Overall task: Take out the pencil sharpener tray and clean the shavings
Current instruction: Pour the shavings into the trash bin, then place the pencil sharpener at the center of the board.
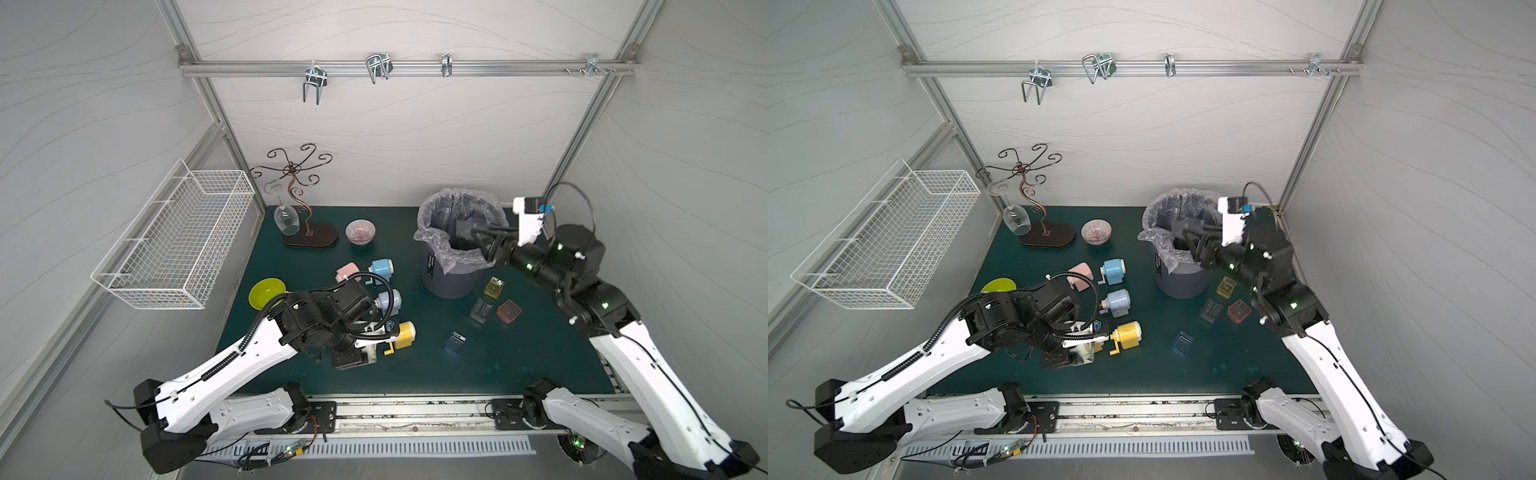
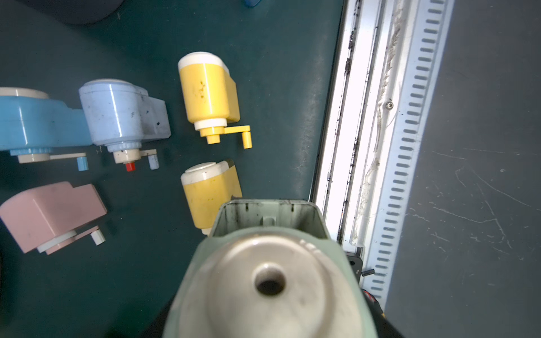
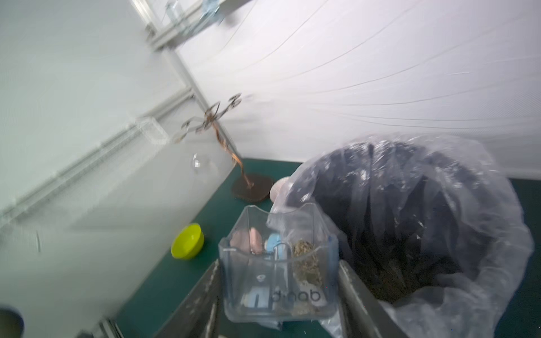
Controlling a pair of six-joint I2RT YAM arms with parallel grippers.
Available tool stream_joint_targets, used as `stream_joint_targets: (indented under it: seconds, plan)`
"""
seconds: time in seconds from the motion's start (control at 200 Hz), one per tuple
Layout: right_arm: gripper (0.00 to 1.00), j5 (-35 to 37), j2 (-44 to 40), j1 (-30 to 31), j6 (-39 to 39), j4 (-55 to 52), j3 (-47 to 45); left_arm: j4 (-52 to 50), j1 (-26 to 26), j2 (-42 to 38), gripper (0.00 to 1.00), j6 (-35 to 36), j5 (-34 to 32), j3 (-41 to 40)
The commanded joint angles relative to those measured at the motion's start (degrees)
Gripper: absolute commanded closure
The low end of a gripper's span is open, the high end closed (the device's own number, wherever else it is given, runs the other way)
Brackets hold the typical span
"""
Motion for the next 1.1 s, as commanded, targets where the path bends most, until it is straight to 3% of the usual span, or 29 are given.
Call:
stream_joint_targets:
  seconds: [0.0,0.125,0.195,0.26,0.405,0.68,0.77,0.861,0.931,1.036,1.096]
  plan:
    - [1.0,-13.8,8.5,-9.4,21.7,-12.5,12.0,2.1,5.0,0.0,1.0,3.5,1.1,1.1]
    - [1.0,-29.7,17.2,-16.5,42.1,-14.8,15.6,3.7,8.8,1.1,1.0,6.6,1.9,1.3]
    - [1.0,-39.7,19.4,-18.2,57.8,-2.5,9.5,3.7,9.9,2.6,1.0,7.8,1.8,1.5]
    - [1.0,-41.5,19.3,-18.4,68.7,3.7,5.8,3.7,10.6,3.9,1.0,8.3,1.5,1.6]
    - [1.0,-42.4,20.3,-19.1,65.8,-5.1,10.2,5.2,12.0,4.3,1.0,8.9,1.5,0.2]
    - [1.0,-44.3,19.9,-19.6,72.0,0.9,5.5,6.8,15.5,3.0,1.0,10.8,2.3,-2.0]
    - [1.0,-46.9,19.4,-19.3,78.1,6.7,3.5,7.0,16.8,3.5,1.0,11.9,2.3,-2.4]
    - [1.0,-45.2,19.8,-19.9,75.7,2.4,5.5,7.2,17.7,4.4,1.0,12.6,2.6,-2.4]
    - [1.0,-47.8,21.6,-20.6,80.3,5.4,4.2,7.9,18.0,5.4,1.0,12.8,2.6,-2.2]
    - [1.0,-42.9,21.2,-20.3,79.2,-0.7,10.3,8.4,18.1,6.9,1.0,13.0,2.6,-1.7]
    - [1.0,-44.3,23.8,-21.0,79.6,-2.2,13.2,9.6,18.1,7.5,1.0,13.2,2.3,-2.0]
